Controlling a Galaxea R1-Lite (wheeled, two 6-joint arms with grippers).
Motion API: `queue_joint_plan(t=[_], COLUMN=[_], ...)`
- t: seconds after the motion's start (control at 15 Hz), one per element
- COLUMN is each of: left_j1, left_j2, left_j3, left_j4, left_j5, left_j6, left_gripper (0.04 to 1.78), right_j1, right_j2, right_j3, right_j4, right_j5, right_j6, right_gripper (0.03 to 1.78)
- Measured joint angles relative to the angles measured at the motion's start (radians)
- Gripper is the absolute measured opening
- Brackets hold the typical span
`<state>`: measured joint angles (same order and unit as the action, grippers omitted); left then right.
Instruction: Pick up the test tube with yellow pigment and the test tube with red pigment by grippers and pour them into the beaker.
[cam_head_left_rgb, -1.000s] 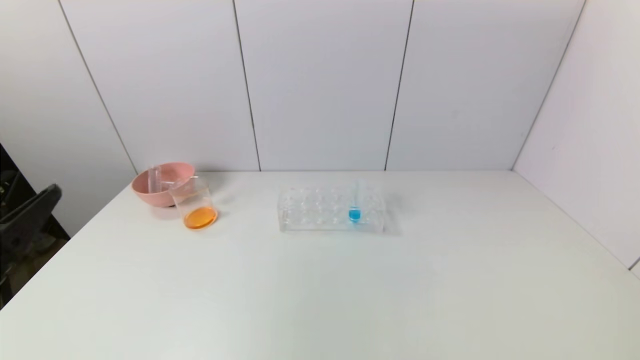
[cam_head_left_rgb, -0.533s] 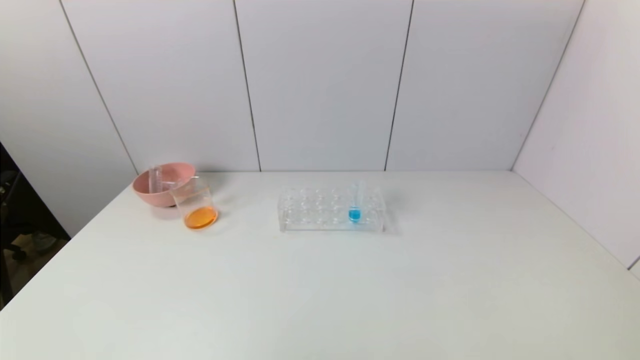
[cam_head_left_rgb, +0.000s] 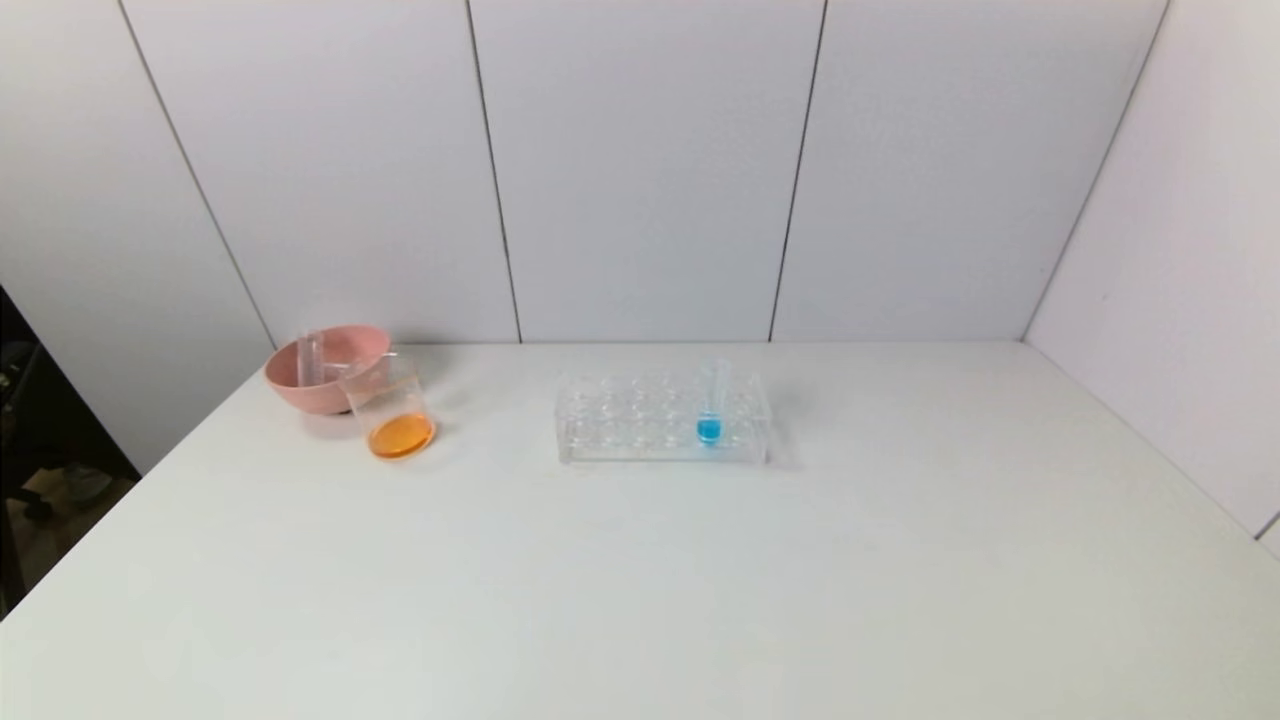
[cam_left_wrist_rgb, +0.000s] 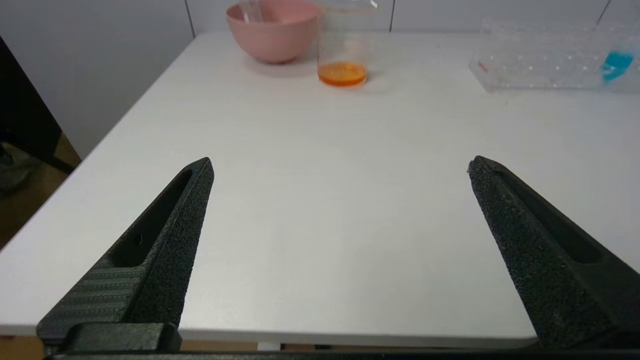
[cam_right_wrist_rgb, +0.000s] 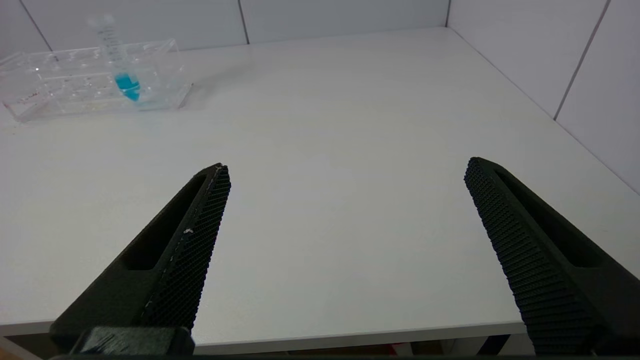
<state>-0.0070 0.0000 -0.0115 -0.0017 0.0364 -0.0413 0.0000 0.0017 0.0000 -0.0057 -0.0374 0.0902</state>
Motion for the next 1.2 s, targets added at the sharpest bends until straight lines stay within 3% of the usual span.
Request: queue_joint_plan(t=[1.2], left_j1=[-0.001], left_j2=[-0.002], left_j3=[0.011], left_j4=[-0.007], left_j5=[-0.006], left_j6=[-0.053], left_gripper=[1.78], right_j1=[0.0], right_j2=[0.0], right_j3=[0.0], right_j4=[0.0], right_j5=[-0.001], right_j6=[0.0], right_gripper=[1.71])
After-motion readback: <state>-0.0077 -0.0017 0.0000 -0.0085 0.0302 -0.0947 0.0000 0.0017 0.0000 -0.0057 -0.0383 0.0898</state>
